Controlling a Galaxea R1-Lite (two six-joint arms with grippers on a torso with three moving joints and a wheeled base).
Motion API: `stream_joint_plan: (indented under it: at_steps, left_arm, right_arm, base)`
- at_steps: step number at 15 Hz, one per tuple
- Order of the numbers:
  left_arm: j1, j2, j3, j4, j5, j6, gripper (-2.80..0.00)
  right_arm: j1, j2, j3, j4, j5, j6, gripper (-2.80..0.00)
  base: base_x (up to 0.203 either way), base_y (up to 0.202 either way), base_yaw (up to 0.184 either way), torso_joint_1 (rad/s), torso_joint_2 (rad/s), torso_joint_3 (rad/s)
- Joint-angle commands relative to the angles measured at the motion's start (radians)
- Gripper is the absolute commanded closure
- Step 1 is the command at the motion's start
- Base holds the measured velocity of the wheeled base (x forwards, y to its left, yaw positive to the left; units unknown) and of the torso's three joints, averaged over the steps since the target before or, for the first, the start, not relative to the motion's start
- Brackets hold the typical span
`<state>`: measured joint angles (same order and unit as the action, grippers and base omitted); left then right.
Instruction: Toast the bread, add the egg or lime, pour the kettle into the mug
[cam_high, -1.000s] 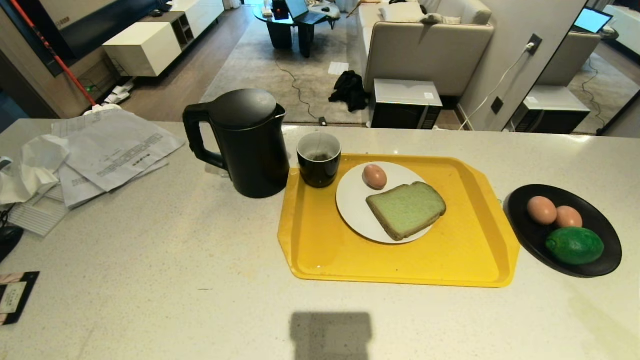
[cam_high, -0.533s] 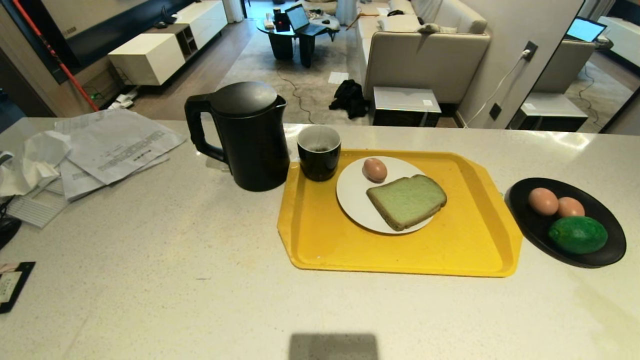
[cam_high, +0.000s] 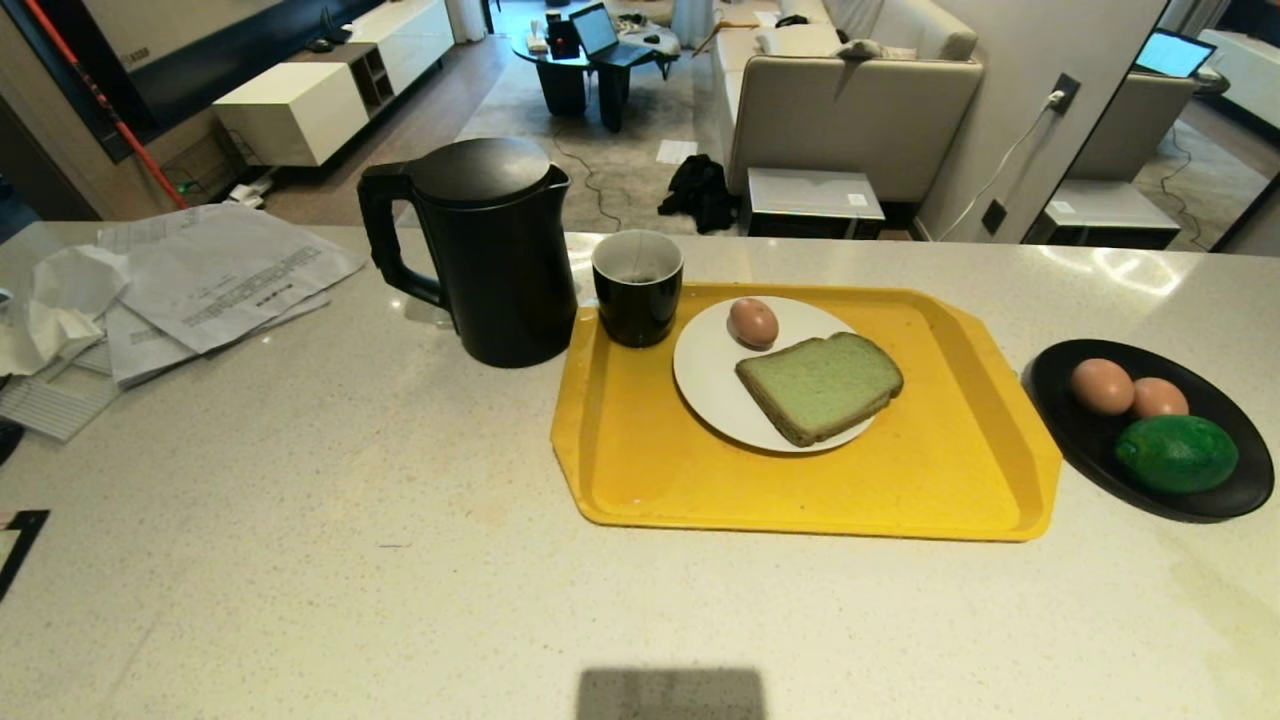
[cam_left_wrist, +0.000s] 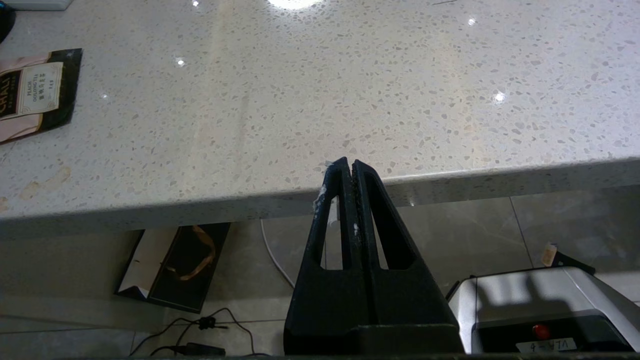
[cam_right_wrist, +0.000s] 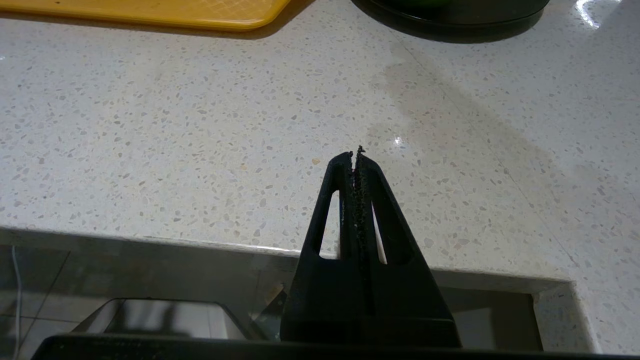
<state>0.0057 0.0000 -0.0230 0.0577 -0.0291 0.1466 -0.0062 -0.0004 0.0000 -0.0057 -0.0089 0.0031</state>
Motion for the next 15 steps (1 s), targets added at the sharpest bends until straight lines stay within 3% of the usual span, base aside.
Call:
stream_joint_plan:
  at_steps: [1, 7, 15]
  left_arm:
    - [0.0, -0.001, 0.0, 0.001, 0.0, -0.002, 0.0]
    - [0.0, -0.002, 0.0, 0.001, 0.017, -0.131, 0.0]
    - [0.0, -0.002, 0.0, 0.001, 0.018, -0.134, 0.0]
  right_arm:
    - [0.0, 0.0, 0.0, 0.0, 0.0, 0.0, 0.0]
    - [0.0, 0.0, 0.0, 0.0, 0.0, 0.0, 0.0]
    - [0.0, 0.0, 0.0, 0.0, 0.0, 0.002, 0.0]
  base:
    - [0.0, 0.0, 0.0, 0.0, 0.0, 0.0]
    - [0.0, 0.0, 0.0, 0.0, 0.0, 0.0]
    - [0.0, 0.0, 0.0, 0.0, 0.0, 0.0]
